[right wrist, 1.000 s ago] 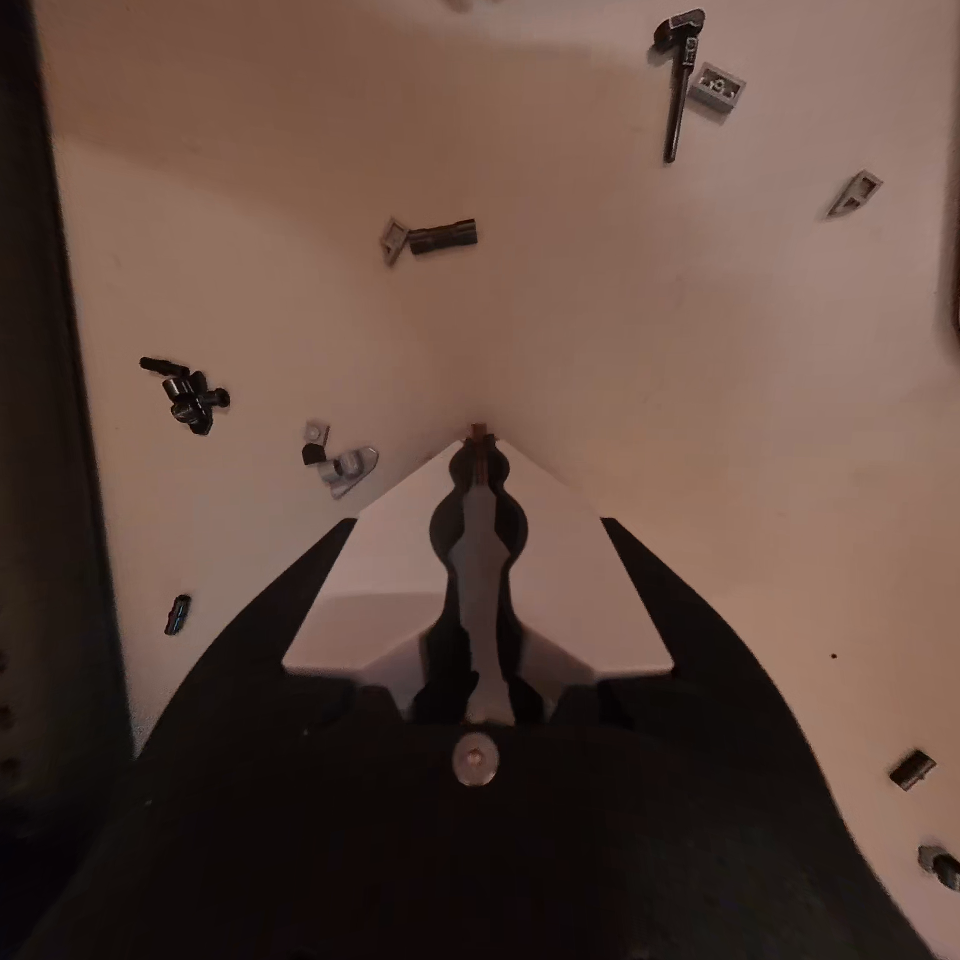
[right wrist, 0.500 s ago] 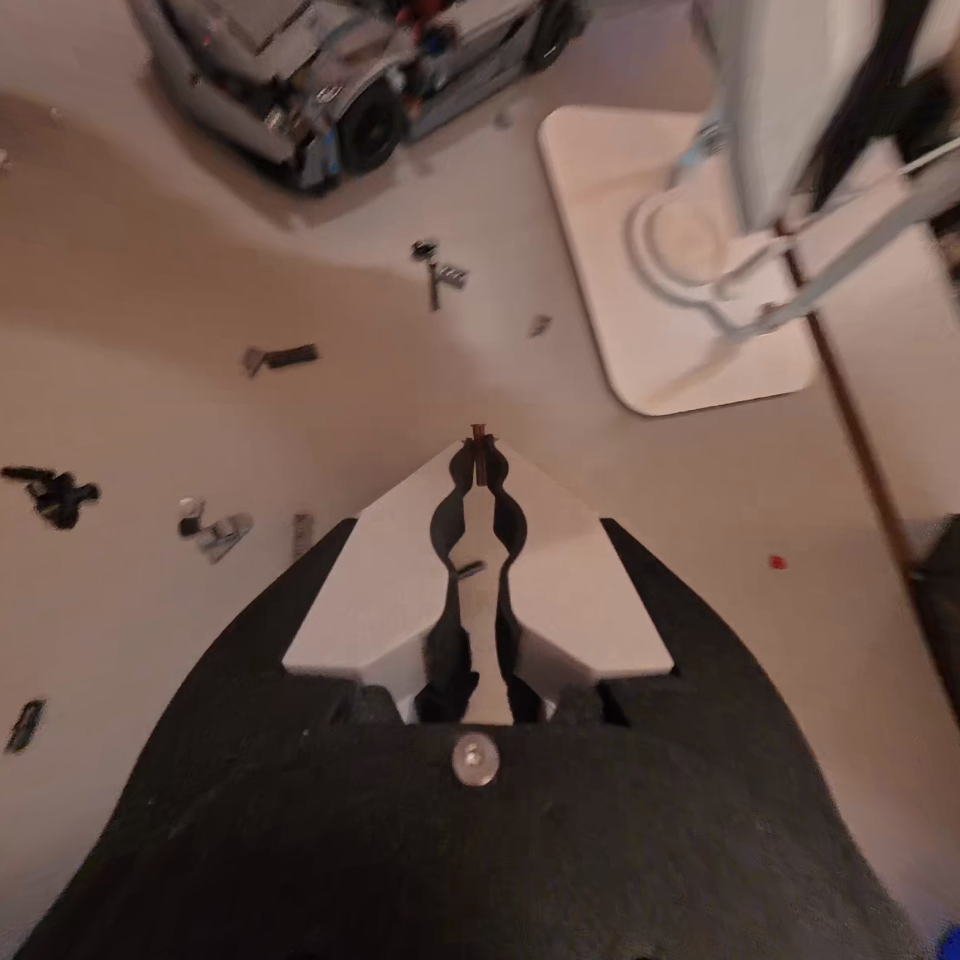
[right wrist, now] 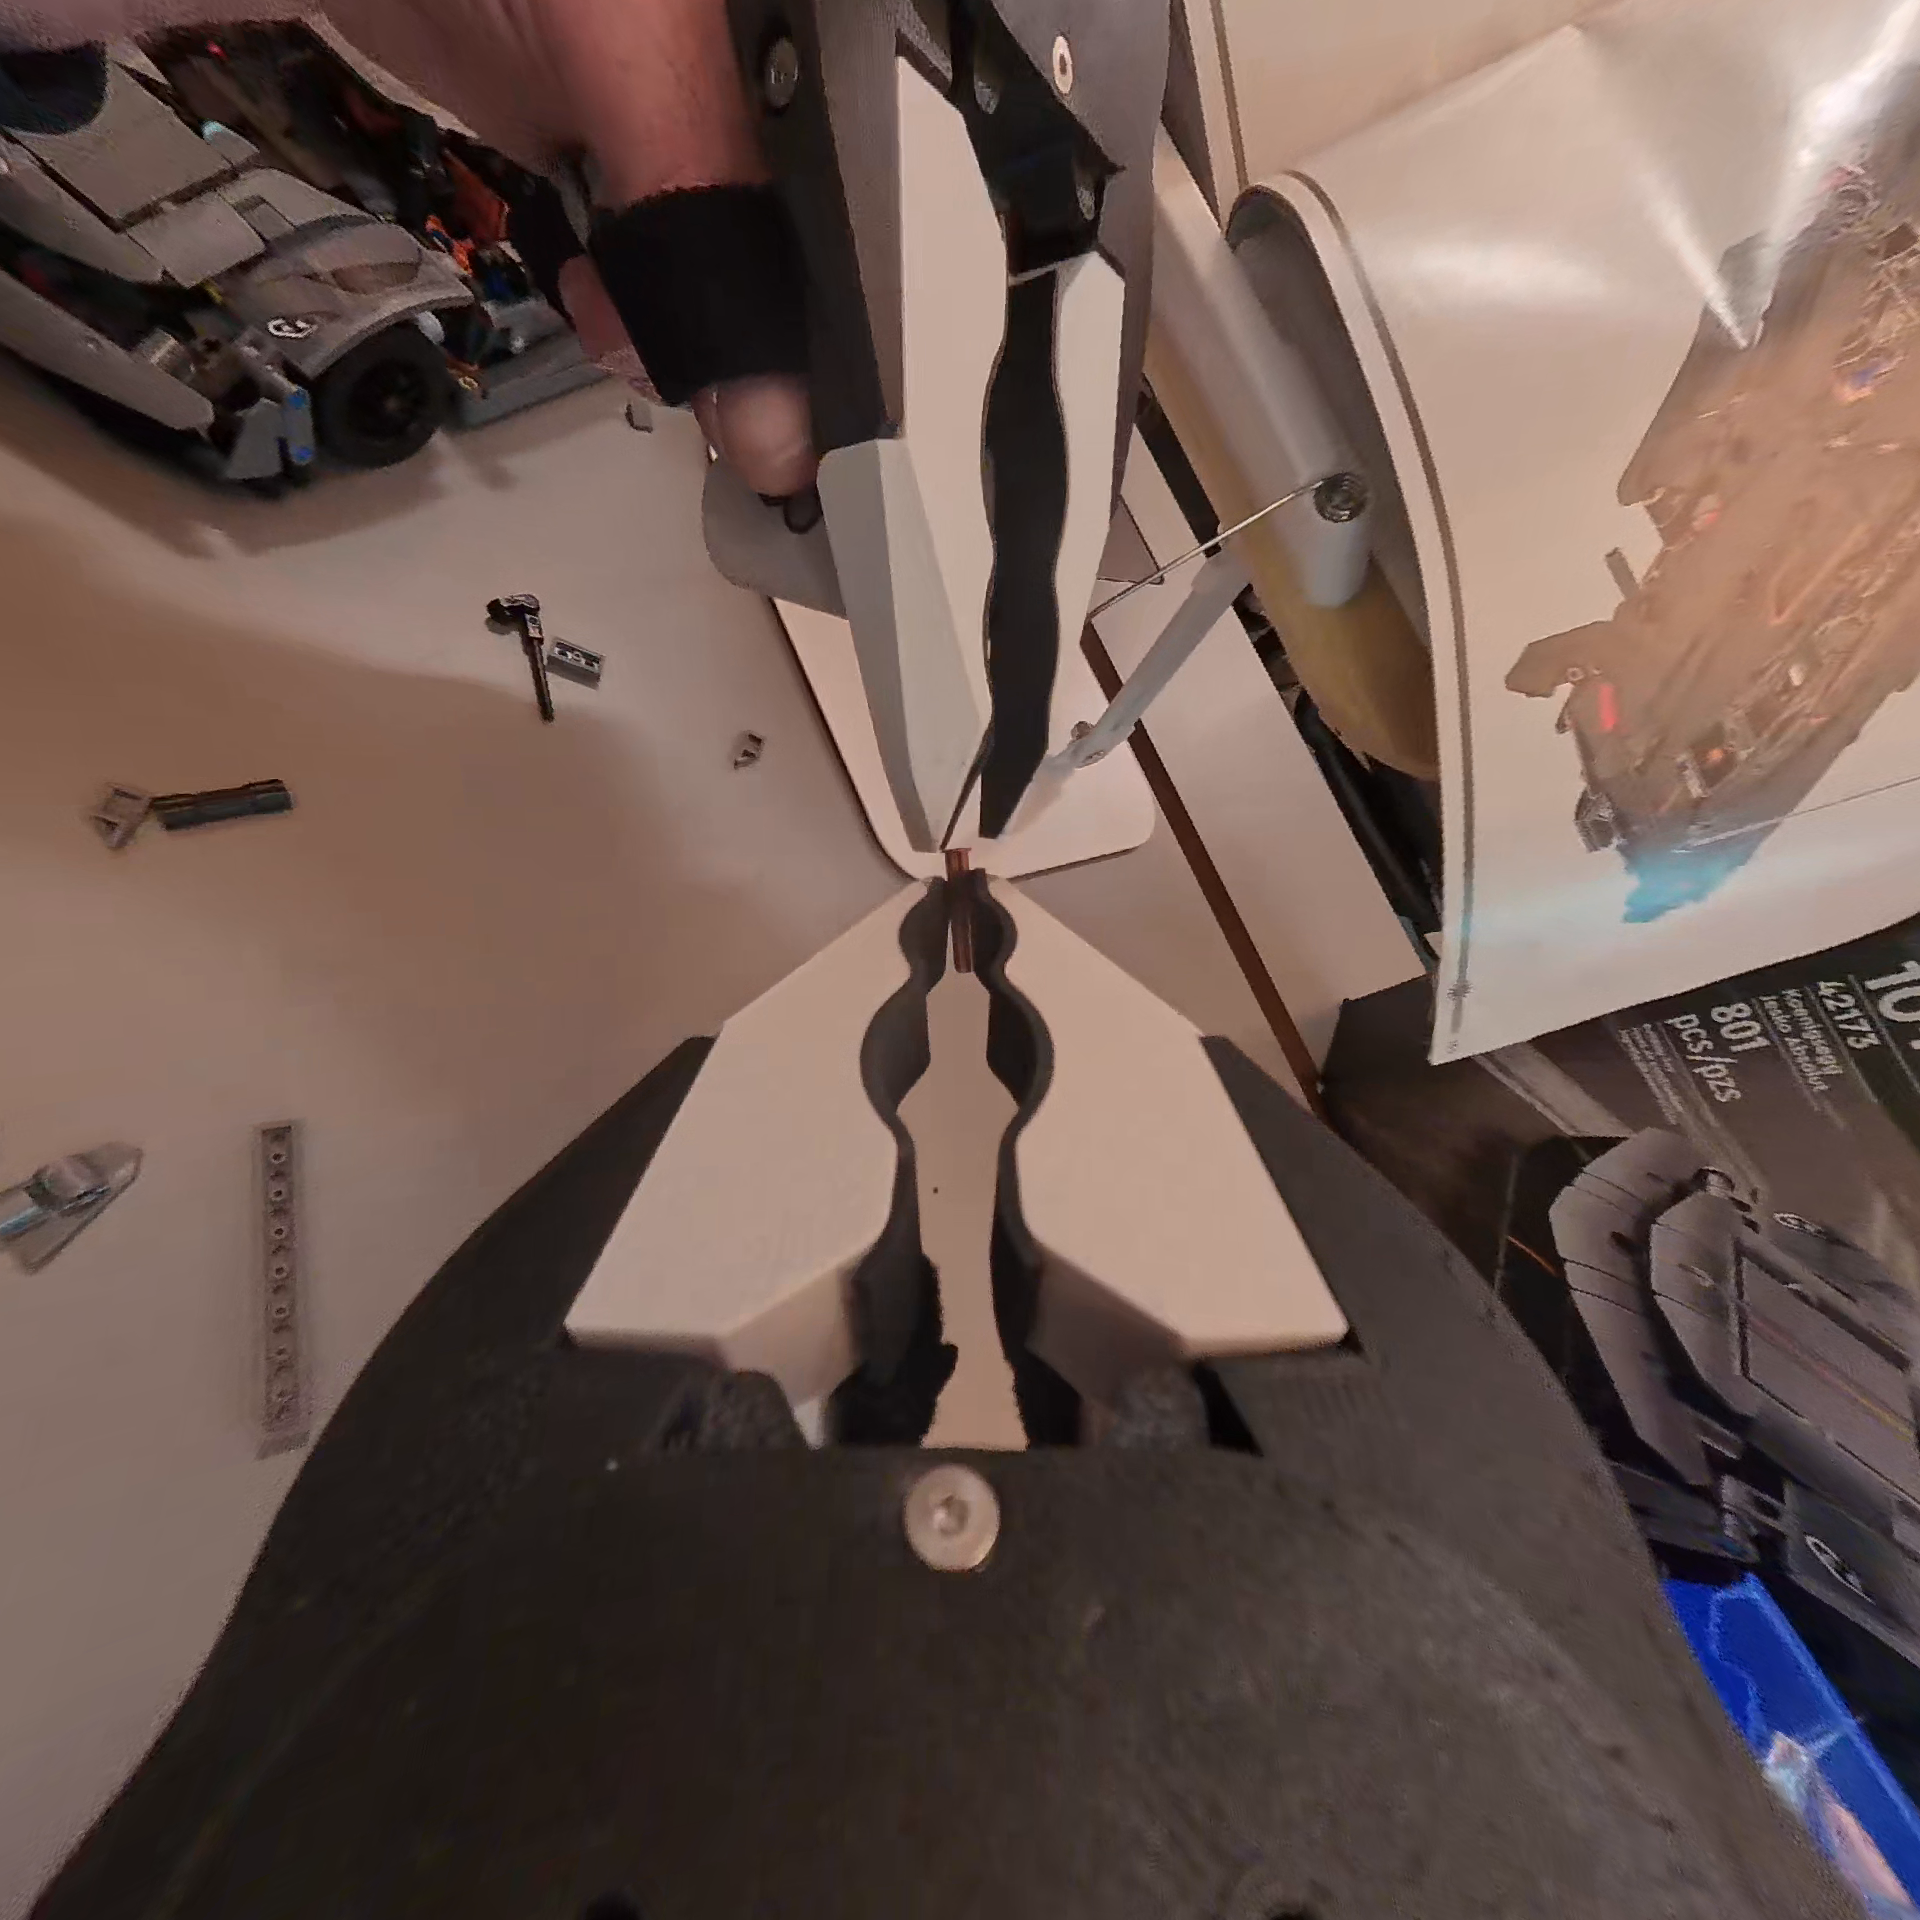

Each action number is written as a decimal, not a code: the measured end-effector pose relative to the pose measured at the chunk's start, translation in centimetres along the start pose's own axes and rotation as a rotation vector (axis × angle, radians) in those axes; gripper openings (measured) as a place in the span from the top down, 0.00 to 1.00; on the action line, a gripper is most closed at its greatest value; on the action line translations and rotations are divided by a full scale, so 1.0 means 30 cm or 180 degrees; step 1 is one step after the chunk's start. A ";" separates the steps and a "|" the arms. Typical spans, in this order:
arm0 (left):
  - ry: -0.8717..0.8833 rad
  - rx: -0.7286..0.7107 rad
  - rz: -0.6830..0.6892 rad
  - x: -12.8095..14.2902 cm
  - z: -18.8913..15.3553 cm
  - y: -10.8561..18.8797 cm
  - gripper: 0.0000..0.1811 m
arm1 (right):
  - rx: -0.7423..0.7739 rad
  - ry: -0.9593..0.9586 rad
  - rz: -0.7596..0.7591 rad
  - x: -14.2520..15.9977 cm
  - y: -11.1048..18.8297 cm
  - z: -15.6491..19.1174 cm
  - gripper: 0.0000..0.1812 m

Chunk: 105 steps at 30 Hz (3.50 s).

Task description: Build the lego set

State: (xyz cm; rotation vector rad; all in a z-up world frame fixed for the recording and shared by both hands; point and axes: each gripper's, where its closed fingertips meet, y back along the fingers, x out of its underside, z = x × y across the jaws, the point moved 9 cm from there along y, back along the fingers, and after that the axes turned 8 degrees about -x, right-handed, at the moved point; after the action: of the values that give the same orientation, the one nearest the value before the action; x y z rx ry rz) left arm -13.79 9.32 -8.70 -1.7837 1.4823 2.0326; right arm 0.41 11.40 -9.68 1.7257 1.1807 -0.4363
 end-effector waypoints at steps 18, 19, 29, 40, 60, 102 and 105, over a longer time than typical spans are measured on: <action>0.0220 0.0325 -0.0356 -0.013 0.003 -0.003 0.92 | 0.0304 0.0232 -0.0013 -0.014 0.022 -0.005 0.99; 0.0245 0.0339 -0.0383 -0.016 0.004 -0.003 0.91 | 0.0330 0.0249 -0.0013 -0.015 0.024 -0.005 0.99; 0.0396 0.0558 -0.0570 -0.025 0.002 -0.010 0.95 | 0.0525 0.0410 0.0055 -0.024 0.035 -0.006 0.99; 0.0484 0.0603 -0.0706 -0.026 0.013 -0.025 0.97 | 0.0569 0.0431 0.0075 -0.018 0.039 -0.010 0.98; 0.0420 0.0609 -0.0679 -0.023 0.010 -0.031 1.00 | 0.0364 0.0292 -0.0164 -0.016 0.070 -0.014 0.96; 0.0328 0.0590 0.0724 0.126 -0.008 -0.202 0.94 | -0.1835 -0.0572 0.1092 0.261 -0.064 0.124 0.92; 0.0318 0.0580 0.0801 0.136 -0.009 -0.213 0.93 | -0.1909 -0.0576 0.1076 0.259 -0.066 0.132 0.93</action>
State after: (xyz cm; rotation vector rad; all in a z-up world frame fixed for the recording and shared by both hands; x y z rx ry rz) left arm -11.14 10.46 -15.71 -1.7260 1.9410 1.8564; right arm 3.19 12.14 -18.13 1.2904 0.7627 -0.0188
